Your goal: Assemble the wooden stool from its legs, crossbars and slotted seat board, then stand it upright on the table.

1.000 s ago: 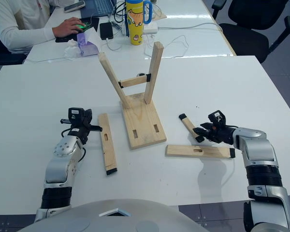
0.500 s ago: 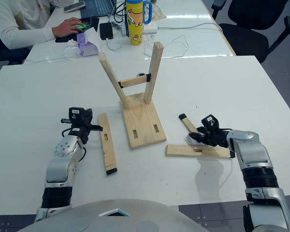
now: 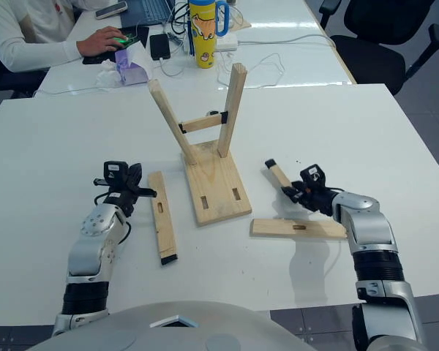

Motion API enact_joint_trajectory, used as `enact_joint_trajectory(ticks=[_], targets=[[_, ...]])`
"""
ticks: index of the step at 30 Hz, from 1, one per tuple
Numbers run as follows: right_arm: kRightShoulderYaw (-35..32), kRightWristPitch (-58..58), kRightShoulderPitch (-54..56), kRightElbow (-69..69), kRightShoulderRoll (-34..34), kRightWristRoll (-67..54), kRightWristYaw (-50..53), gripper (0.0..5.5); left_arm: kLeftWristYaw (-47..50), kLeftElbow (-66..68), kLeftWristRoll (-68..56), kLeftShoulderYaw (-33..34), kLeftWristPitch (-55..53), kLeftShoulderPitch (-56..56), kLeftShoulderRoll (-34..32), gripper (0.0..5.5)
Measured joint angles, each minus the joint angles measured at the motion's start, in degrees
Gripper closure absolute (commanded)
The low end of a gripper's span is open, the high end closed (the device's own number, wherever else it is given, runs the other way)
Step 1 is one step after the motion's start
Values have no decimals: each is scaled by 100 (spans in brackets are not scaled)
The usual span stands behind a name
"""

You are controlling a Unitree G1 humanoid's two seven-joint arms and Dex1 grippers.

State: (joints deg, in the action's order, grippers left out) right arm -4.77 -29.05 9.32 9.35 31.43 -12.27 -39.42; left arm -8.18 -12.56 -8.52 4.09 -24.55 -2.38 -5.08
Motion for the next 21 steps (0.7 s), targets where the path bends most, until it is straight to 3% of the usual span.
enact_joint_trajectory(ticks=[5, 11, 16, 21], targets=[[-600, 838, 653, -114, -396, -380, 431, 419, -445, -607, -1076, 326, -460, 352, -8, 550], [-695, 1300, 553, -1664, -917, -981, 591, 419, -1299, -1435, -2427, 261, -1472, 447, -446, 550], [-73, 1083, 102, -2875, -1069, -1476, 262, 419, -1418, -1834, -3920, 464, -2296, 633, -480, 550], [708, 1331, -330, -3067, -1069, -1060, 52, 419, -1211, -1610, -5033, 685, -3056, 1093, -691, 550]])
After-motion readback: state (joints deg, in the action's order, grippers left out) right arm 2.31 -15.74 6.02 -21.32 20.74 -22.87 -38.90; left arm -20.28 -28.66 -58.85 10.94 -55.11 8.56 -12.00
